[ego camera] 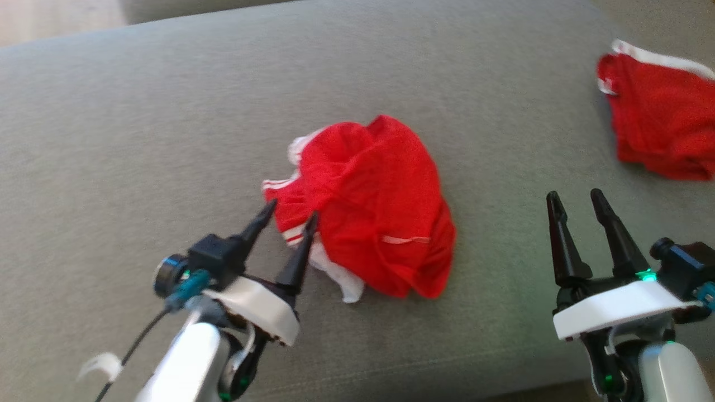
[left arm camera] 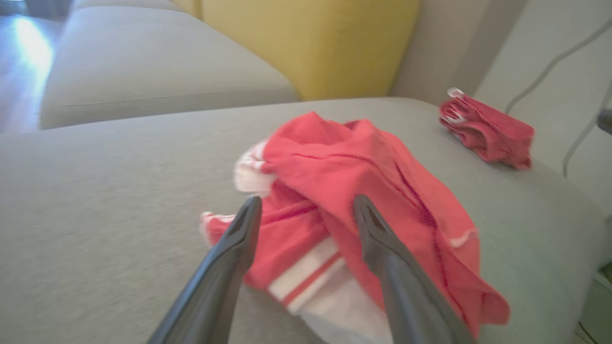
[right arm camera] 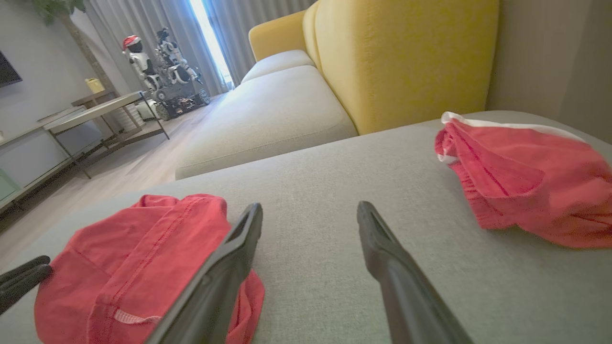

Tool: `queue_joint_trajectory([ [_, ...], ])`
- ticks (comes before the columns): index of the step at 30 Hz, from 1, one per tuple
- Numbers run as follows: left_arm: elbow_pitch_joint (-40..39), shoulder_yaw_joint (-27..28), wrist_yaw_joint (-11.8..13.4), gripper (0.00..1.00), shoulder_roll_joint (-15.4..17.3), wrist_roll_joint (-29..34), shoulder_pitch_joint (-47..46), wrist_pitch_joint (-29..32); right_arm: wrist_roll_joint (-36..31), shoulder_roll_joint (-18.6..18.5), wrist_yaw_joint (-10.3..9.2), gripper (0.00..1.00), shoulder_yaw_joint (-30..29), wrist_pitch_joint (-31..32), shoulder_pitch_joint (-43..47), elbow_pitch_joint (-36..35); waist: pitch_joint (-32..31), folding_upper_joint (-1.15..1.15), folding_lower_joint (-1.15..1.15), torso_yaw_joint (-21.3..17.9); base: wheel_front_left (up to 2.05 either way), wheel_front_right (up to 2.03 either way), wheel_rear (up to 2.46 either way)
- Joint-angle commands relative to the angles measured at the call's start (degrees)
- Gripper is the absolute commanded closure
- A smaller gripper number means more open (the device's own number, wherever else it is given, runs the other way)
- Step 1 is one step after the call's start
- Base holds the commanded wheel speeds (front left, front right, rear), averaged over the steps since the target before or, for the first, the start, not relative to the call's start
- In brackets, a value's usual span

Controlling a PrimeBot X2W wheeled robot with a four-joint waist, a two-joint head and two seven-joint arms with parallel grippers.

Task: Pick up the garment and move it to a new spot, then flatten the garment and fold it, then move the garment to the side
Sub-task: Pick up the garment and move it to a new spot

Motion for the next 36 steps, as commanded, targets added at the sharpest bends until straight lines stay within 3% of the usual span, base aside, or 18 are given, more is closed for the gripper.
queue_joint_trajectory([
  [1,-3.0,3.8,1.6,0.00,0.3,-1.0,-0.5,-1.3,-0.7,-0.3,-0.04,0.00,1.3,0.5,-1.9,-1.8,-2.0,0.00,0.00,3.4,0.00,0.00,0.00],
  [5,-5.0,8.1,5.0,0.00,1.1,-2.7,1.5,-2.9,-1.6,-0.3,-0.04,0.00,1.8,1.7,-1.8,-1.7,-3.9,0.00,0.00,6.9,0.00,0.00,0.00],
  [16,-6.7,15.8,10.0,0.00,4.6,-4.5,6.5,-4.7,-4.5,-0.3,-0.04,0.00,2.7,3.5,-0.3,-1.6,-8.1,0.00,0.00,11.3,0.00,0.00,0.00],
  [36,-9.3,14.9,12.3,0.00,6.1,-4.0,16.1,-4.7,-8.0,-0.3,-0.04,0.00,1.3,2.1,4.3,0.7,-14.0,0.00,0.00,10.6,0.00,0.00,0.00],
])
